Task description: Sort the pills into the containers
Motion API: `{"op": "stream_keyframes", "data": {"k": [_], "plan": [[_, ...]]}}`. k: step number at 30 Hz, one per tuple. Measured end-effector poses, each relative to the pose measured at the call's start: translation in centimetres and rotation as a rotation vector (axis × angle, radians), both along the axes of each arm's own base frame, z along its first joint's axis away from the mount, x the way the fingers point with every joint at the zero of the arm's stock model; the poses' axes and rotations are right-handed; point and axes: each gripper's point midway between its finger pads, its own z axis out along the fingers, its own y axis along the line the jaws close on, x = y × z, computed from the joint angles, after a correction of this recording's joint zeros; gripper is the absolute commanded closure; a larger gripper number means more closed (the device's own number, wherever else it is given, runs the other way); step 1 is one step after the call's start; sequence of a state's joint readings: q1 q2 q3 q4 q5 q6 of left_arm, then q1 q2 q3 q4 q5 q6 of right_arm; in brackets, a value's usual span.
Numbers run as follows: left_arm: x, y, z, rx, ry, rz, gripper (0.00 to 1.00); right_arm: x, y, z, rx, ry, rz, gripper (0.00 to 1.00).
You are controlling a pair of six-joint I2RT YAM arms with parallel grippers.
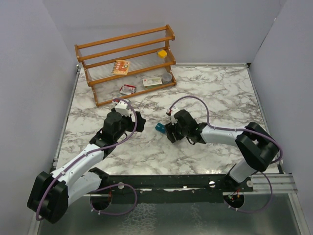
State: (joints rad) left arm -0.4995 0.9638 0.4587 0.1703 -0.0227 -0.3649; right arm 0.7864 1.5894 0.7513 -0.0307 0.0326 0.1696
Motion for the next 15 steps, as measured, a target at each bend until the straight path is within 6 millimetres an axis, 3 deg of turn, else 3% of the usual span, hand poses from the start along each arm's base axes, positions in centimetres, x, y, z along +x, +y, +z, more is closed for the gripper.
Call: {"op": "stream_keyframes", "data": {"k": [11, 15], "plan": [[0.01, 0.0, -0.05, 0.001, 0.001, 0.0, 0.01, -0.43, 0.32, -0.34, -0.004, 0.009, 0.014, 0.38], [0.01, 0.0, -0.07, 0.001, 0.002, 0.0, 0.01, -0.36, 0.37, -0.38, -0.006, 0.008, 0.014, 0.46]]}}
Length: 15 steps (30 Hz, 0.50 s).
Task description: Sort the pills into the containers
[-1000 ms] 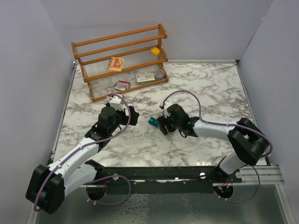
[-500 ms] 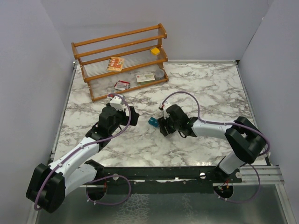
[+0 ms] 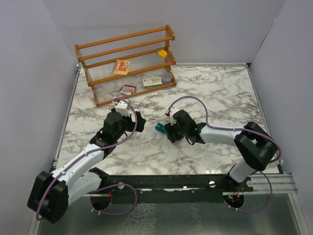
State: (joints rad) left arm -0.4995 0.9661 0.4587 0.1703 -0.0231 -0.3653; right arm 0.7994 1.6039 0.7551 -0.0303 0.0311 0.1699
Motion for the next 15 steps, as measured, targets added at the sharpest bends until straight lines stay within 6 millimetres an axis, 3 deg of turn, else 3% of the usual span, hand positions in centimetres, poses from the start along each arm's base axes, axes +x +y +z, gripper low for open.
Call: {"op": "stream_keyframes", "data": {"k": [6, 15], "plan": [[-0.04, 0.03, -0.12, 0.001, 0.002, 0.0, 0.01, 0.29, 0.23, -0.04, -0.006, 0.002, -0.002, 0.6], [0.05, 0.41, -0.4, 0.006, 0.007, 0.025, 0.01, 0.12, 0.46, -0.04, -0.015, 0.004, -0.004, 0.96]]}}
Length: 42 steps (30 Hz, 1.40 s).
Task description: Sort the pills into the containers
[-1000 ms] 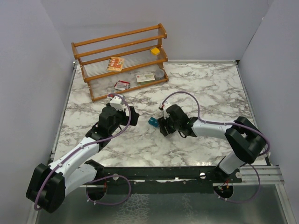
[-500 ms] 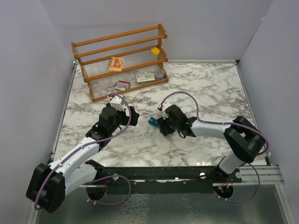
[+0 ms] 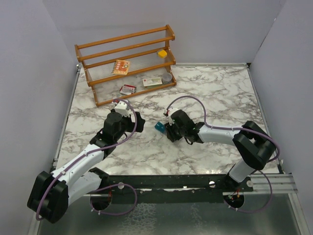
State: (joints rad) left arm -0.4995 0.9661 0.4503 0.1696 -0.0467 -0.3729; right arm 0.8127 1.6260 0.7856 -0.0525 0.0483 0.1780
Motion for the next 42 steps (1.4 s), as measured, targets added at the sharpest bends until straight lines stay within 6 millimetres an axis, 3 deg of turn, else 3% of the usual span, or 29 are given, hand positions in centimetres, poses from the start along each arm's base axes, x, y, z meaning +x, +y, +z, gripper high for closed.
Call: {"op": "stream_keyframes", "data": {"k": [10, 14, 20, 24, 28, 34, 42], "plan": [[-0.2, 0.2, -0.3, -0.012, 0.002, 0.012, 0.01, -1.1, 0.1, 0.5, -0.023, 0.02, 0.023, 0.99], [-0.3, 0.2, 0.5, -0.037, -0.018, 0.02, 0.01, -1.5, 0.2, 2.3, 0.0, 0.001, 0.028, 0.99], [-0.5, -0.1, 1.6, -0.08, -0.039, 0.013, 0.01, -1.4, 0.6, 6.5, 0.09, -0.063, 0.033, 0.99], [-1.0, -1.3, 2.0, -0.14, -0.023, -0.038, 0.01, -1.8, 0.9, 9.6, 0.159, -0.105, 0.055, 0.99], [-2.0, -3.5, 2.2, -0.222, 0.012, -0.145, 0.01, -2.3, 1.0, 11.2, 0.191, -0.13, 0.081, 0.99], [-3.8, -6.5, 4.0, -0.342, 0.023, -0.321, 0.01, -2.7, 0.4, 12.3, 0.193, -0.15, 0.1, 0.99], [-5.1, -7.7, 6.6, -0.457, 0.016, -0.397, 0.01, -3.2, 0.1, 13.8, 0.217, -0.178, 0.115, 0.99]]}}
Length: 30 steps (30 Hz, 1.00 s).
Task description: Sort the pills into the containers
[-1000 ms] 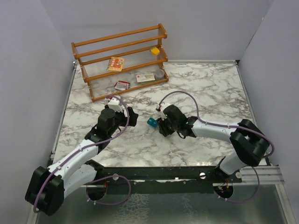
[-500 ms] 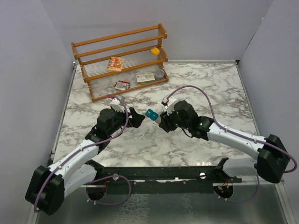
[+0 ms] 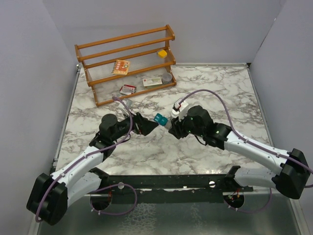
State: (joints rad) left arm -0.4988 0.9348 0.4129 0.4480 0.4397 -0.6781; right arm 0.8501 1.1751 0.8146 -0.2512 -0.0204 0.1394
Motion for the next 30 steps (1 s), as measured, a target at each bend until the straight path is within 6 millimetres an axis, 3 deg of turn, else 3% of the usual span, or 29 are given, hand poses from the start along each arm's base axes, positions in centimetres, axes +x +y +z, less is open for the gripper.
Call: {"op": "stream_keyframes", "data": {"k": [11, 20, 25, 30], "plan": [[0.5, -1.6, -1.9, -0.088, 0.193, -0.022, 0.03, -1.1, 0.3, 1.6, 0.045, -0.014, 0.059, 0.99], [0.3, -2.7, -1.2, -0.17, 0.257, -0.073, 0.15, -1.6, 0.2, 1.3, 0.032, -0.004, 0.083, 0.99], [-0.3, -3.1, -0.2, -0.209, 0.264, -0.119, 0.32, -1.6, 0.2, 1.3, 0.029, -0.006, 0.089, 0.99], [-0.8, -3.4, -0.1, -0.226, 0.291, -0.153, 0.33, -1.6, 0.2, 1.3, 0.025, -0.01, 0.094, 0.99]]}}
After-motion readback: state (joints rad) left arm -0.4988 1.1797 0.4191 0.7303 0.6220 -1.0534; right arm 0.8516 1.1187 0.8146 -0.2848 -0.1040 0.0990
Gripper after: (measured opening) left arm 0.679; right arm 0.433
